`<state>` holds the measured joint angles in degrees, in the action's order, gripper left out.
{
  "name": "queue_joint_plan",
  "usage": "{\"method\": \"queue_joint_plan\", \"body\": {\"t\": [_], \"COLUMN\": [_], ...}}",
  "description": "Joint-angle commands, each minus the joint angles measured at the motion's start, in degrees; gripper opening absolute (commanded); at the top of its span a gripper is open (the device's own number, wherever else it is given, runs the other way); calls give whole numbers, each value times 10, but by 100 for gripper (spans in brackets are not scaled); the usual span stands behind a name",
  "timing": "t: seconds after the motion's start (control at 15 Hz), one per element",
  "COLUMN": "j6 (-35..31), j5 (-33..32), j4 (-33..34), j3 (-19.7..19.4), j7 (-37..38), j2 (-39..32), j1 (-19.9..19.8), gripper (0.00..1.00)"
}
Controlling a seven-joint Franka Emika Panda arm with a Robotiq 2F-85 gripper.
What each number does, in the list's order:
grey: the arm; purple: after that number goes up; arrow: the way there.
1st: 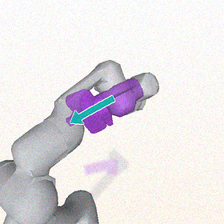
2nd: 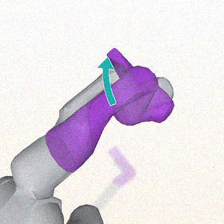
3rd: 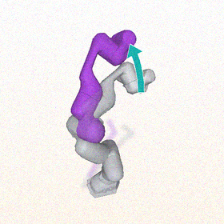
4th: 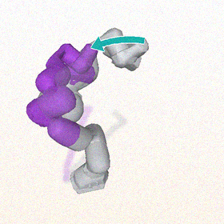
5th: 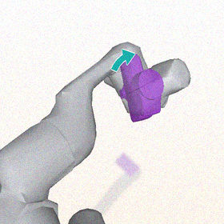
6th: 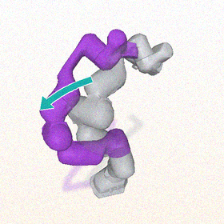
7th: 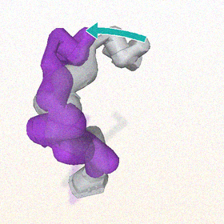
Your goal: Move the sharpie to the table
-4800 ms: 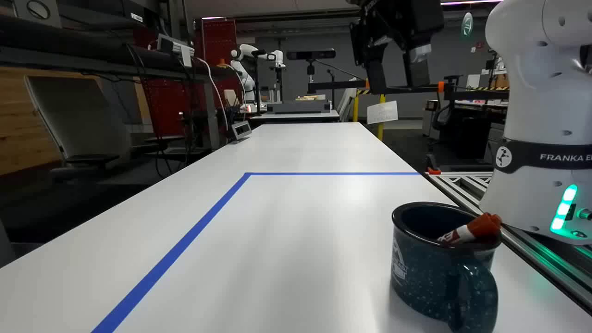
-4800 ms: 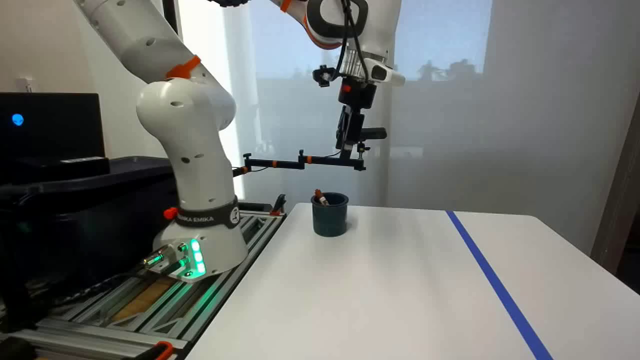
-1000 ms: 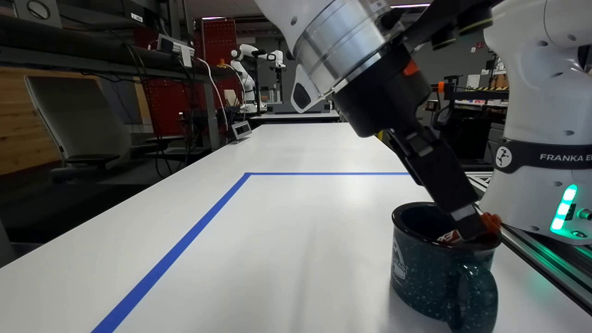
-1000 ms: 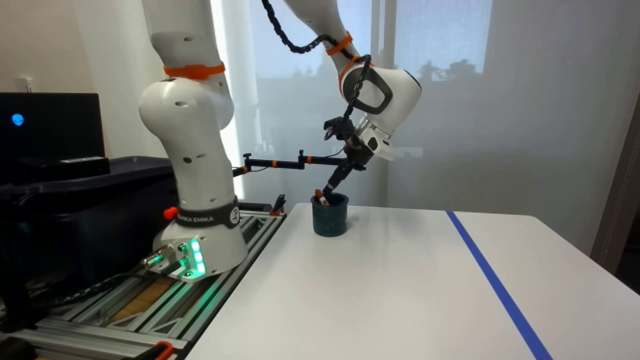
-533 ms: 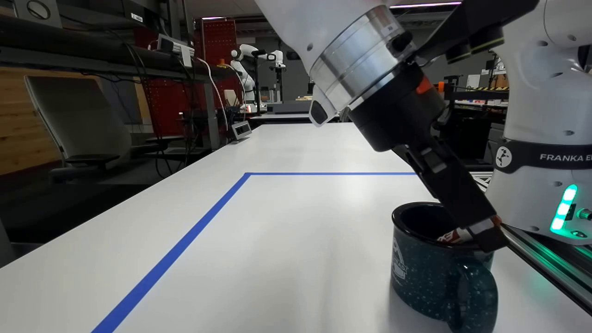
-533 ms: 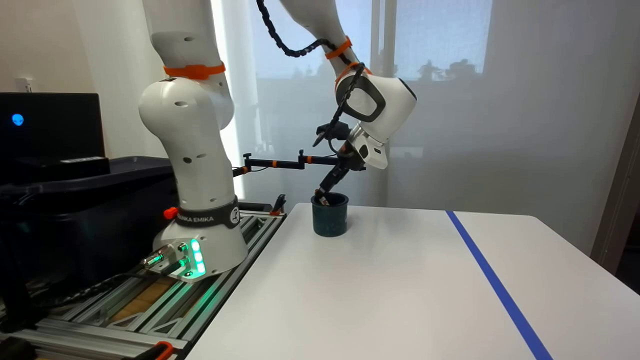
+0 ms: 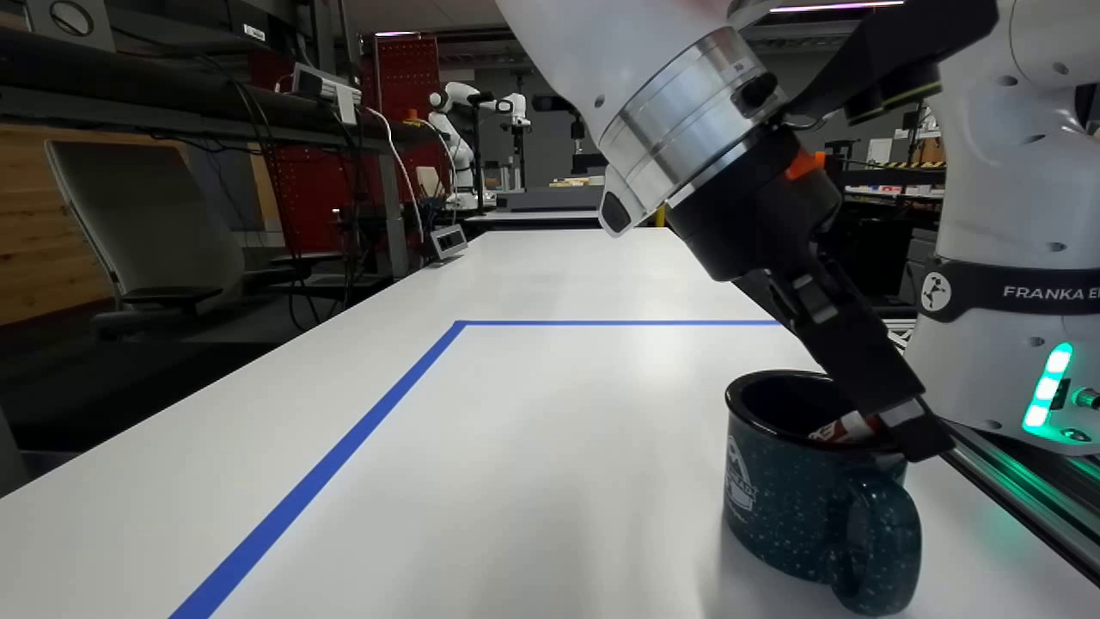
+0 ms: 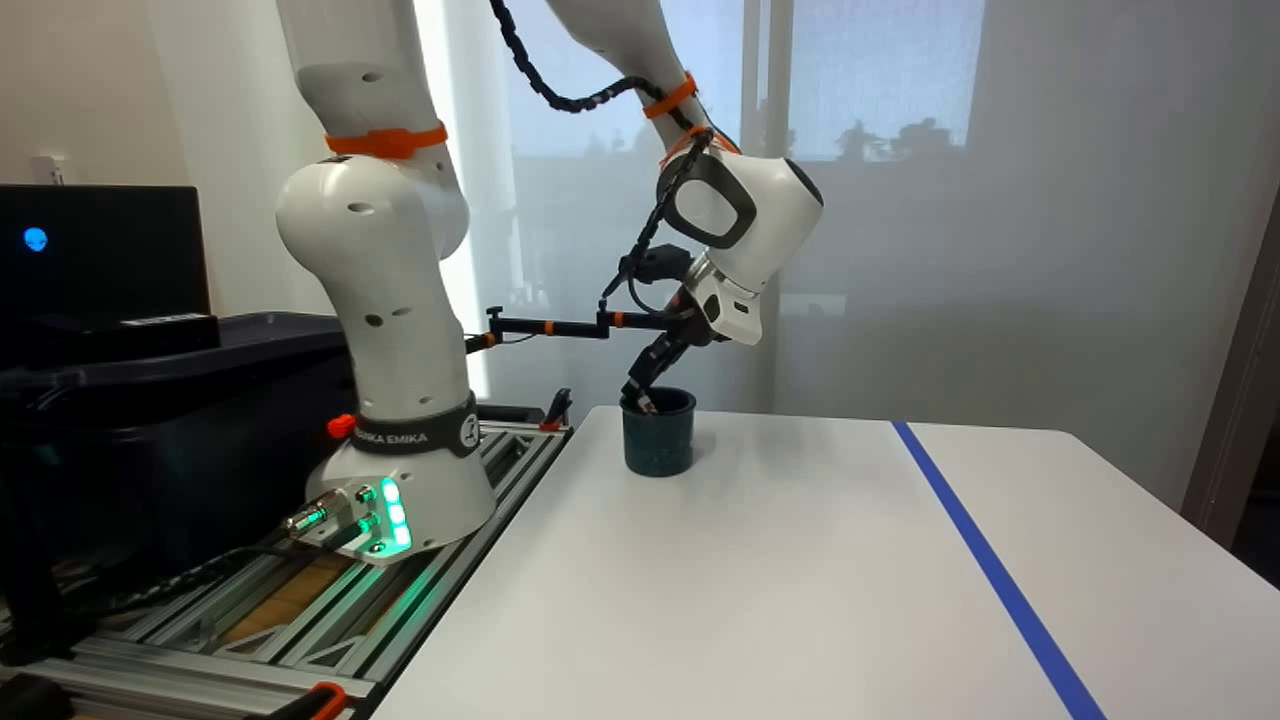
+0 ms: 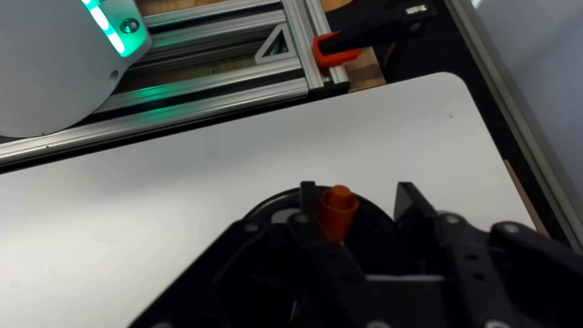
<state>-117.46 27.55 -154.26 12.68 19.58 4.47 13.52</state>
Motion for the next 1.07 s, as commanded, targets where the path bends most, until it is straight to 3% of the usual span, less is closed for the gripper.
{"method": "queue_joint_plan", "body": {"t": [0.0,0.2,0.47,0.6,1.0], "j6": [-8,-10,-10,-11,15], "j5": [16,16,14,13,-8], "j4": [-32,-39,-46,-48,-32], "j3": [-3,-7,-9,-10,-9], "j7": [-4,-7,-10,-13,-13], "j2": [44,55,69,73,97], "j1": [-5,-7,-10,-11,-11], "gripper": [39,38,0,5,4]}}
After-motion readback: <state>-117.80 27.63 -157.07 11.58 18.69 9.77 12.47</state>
